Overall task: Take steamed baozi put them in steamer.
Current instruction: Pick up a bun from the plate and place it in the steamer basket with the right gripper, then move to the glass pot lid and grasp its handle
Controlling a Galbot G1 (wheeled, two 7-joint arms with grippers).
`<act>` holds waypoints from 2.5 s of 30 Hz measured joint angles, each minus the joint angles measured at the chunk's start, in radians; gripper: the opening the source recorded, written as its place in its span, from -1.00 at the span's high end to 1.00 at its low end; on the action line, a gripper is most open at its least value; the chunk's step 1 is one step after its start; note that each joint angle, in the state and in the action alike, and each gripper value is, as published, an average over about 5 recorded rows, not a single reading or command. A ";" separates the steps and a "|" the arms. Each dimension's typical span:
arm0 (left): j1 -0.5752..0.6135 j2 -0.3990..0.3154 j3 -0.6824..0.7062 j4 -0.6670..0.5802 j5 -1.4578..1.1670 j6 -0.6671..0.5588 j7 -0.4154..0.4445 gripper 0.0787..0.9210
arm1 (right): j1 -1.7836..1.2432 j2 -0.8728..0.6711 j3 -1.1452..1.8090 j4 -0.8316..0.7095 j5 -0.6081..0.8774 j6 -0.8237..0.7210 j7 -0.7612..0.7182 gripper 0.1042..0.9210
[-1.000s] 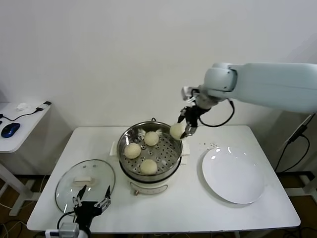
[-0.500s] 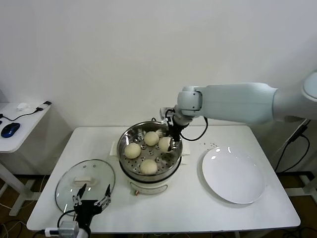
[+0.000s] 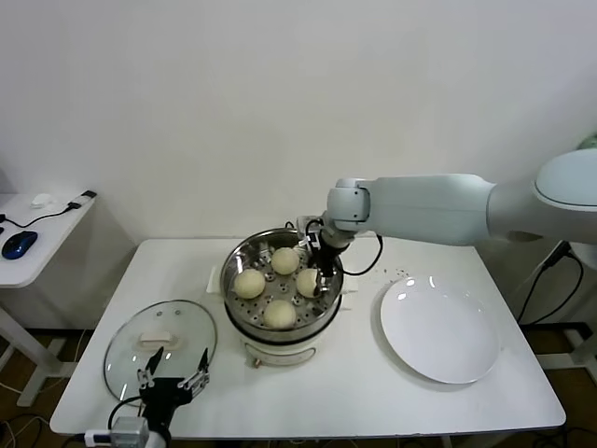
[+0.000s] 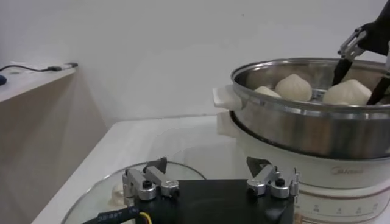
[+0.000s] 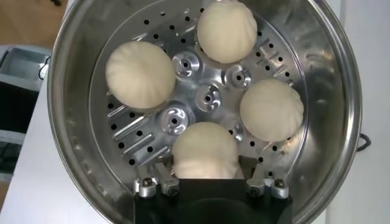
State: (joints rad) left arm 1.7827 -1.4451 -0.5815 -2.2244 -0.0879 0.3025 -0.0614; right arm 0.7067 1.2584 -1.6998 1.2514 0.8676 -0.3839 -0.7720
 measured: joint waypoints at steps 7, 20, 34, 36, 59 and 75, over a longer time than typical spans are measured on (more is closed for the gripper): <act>0.002 0.000 -0.001 -0.001 0.003 -0.003 0.000 -0.77 | 0.018 -0.020 0.017 -0.004 -0.008 0.038 -0.045 -0.76; -0.003 0.000 0.001 -0.001 0.000 -0.020 0.000 -0.77 | 0.002 -0.234 0.301 -0.013 0.074 0.106 0.027 -0.76; -0.049 0.020 -0.023 0.007 -0.015 -0.051 -0.002 -0.77 | -0.612 -0.571 1.101 0.167 0.015 0.119 0.529 -0.76; -0.058 0.024 -0.024 0.012 -0.015 -0.053 -0.001 -0.77 | -0.746 -0.591 1.236 0.206 -0.010 0.127 0.564 -0.76; -0.091 0.036 -0.030 0.114 0.109 -0.160 -0.022 -0.77 | -2.039 -0.285 2.267 0.374 -0.273 0.488 0.650 -0.76; -0.108 0.106 -0.091 0.314 0.741 -0.361 -0.225 -0.77 | -2.213 -0.133 2.316 0.392 -0.357 0.580 0.654 -0.76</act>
State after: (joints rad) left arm 1.6745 -1.3390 -0.6726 -1.9099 0.6531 -0.0582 -0.2865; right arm -1.5061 1.1257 0.6163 1.6437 0.5106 0.1962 -0.1180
